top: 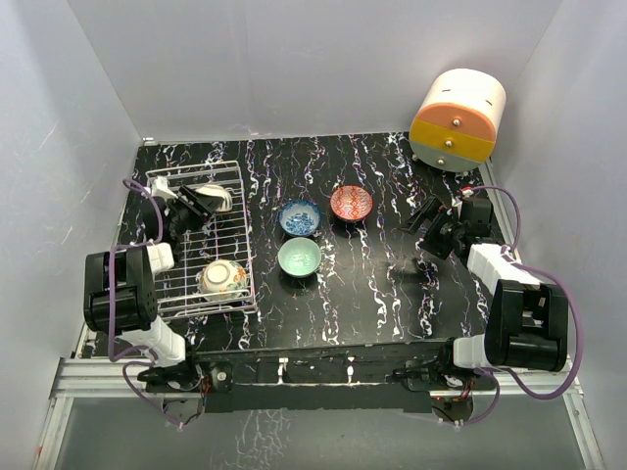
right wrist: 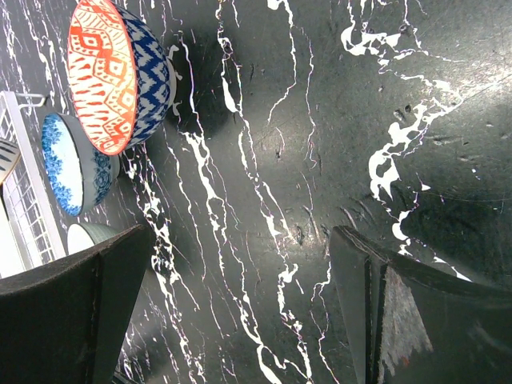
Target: Load the bowls into the dish rack
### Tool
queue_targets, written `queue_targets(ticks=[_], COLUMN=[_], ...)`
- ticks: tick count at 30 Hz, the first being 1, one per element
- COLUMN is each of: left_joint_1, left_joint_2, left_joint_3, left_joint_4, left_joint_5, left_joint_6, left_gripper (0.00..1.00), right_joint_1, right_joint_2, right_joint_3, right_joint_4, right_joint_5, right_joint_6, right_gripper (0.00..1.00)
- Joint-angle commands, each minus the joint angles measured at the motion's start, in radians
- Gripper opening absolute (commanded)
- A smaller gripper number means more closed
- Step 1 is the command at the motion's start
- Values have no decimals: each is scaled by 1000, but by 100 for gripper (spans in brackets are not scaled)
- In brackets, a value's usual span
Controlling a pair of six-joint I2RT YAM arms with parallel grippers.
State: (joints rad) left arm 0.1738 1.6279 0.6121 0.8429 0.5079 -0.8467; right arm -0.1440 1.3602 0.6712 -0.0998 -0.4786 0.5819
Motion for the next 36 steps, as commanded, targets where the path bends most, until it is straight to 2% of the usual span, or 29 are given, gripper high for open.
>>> queue_targets(ticks=[1, 14, 19, 28, 33, 36], left_joint_1=[6, 6, 6, 2, -44, -111], left_joint_2=[-47, -107, -139, -239, -285, -210], left_joint_3=[91, 221, 262, 424, 518, 609], left_joint_4=[-369, -786, -881, -1164, -1243, -1271], left_joint_5=[-76, -232, -285, -344, -431, -517], left_joint_6=[105, 223, 261, 371, 434, 495], left_gripper=[53, 59, 65, 74, 73, 73], right_joint_1=[1, 1, 0, 1, 0, 0], right_joint_2=[-33, -41, -42, -40, -26, -14], right_joint_3=[11, 8, 9, 5, -6, -4], right_joint_4=[61, 64, 64, 70, 101, 110], right_joint_5=[-17, -24, -29, -57, -94, -106], right_joint_6=[3, 4, 4, 8, 29, 36], right_gripper=[98, 98, 98, 98, 98, 98])
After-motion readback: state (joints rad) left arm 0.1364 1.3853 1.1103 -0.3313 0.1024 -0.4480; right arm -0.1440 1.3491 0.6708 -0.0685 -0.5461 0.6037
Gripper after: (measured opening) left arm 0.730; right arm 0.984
